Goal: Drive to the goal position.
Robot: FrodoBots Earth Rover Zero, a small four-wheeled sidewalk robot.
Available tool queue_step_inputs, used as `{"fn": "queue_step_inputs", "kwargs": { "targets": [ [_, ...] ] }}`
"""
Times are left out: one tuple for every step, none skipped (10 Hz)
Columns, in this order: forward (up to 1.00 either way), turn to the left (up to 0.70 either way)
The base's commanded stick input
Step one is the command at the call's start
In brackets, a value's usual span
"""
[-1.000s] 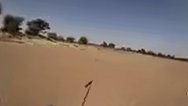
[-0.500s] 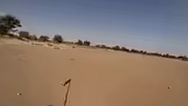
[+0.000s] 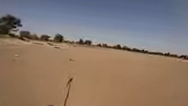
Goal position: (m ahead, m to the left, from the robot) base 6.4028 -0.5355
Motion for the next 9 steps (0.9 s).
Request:
{"fn": "queue_step_inputs", "kwargs": {
  "targets": [
    [0.7, 0.0],
    [0.7, 0.0],
    [0.7, 0.0],
    [0.7, 0.0],
    [0.7, 0.0],
    [0.7, 0.0],
    [0.7, 0.0],
    [0.7, 0.0],
    [0.7, 0.0]
  ]
}}
